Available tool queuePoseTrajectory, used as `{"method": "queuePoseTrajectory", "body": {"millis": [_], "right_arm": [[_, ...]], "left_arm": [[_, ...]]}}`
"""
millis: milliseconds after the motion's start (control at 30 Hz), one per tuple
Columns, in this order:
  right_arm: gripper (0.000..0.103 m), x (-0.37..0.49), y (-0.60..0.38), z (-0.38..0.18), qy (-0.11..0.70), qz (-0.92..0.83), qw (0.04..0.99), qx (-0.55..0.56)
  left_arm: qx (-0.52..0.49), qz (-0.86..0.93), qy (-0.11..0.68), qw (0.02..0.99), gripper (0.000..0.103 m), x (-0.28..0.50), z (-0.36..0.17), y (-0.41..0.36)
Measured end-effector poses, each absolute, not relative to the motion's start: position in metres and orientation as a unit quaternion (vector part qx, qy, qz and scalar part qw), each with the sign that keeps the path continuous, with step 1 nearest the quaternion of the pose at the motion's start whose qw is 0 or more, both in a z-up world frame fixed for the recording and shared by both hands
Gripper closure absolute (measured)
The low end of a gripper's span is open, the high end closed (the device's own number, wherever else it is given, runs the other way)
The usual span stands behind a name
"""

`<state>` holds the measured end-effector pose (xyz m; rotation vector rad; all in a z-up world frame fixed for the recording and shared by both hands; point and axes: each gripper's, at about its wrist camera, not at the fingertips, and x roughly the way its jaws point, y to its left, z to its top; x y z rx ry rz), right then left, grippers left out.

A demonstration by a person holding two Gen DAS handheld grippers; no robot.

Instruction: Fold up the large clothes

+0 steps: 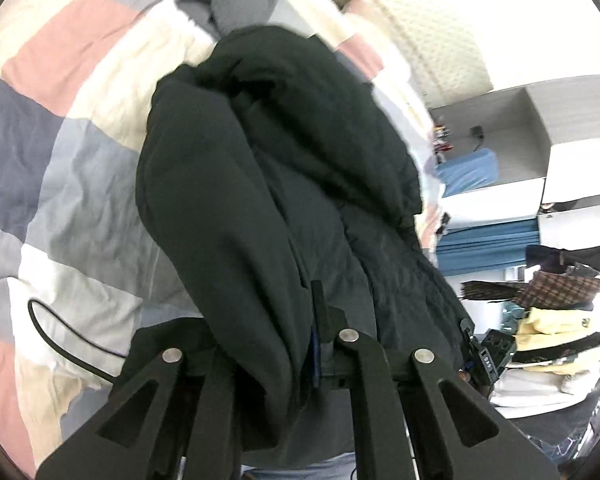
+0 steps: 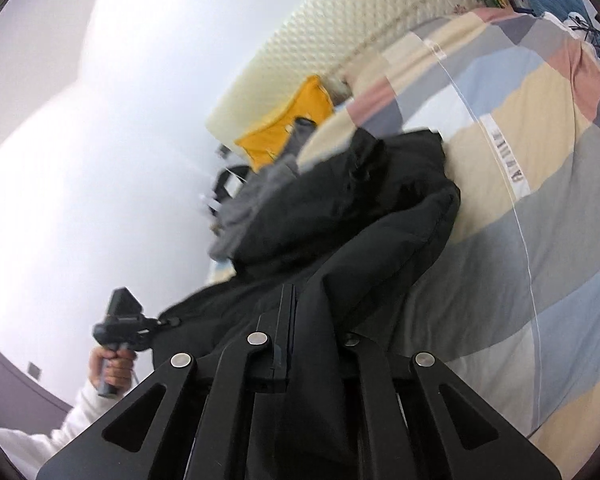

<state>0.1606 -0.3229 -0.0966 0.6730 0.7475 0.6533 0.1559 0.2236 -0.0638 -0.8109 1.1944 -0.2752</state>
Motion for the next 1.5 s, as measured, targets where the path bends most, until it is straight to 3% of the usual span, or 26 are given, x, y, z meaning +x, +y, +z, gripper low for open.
{"method": "queuePoseTrajectory", "body": {"millis": [667,1233,1500], "right_arm": [[0.099,0.046,-0.342,-0.013,0.217,0.363,0.828,0.369],[0.099,0.194,-0.340,-0.033,0.288,0.273,0.826,0.400],[0.099,0.288,-0.326,-0.071,0.348,0.198,0.823,0.402]], "left_arm": [[-0.420,-0.160,0.502,0.738,0.094,0.053,0.005,0.244],[-0.416,-0.119,0.501,0.750,0.091,0.151,-0.006,0.240],[-0.390,-0.069,0.511,0.763,0.085,0.221,-0.020,0.237]]}}
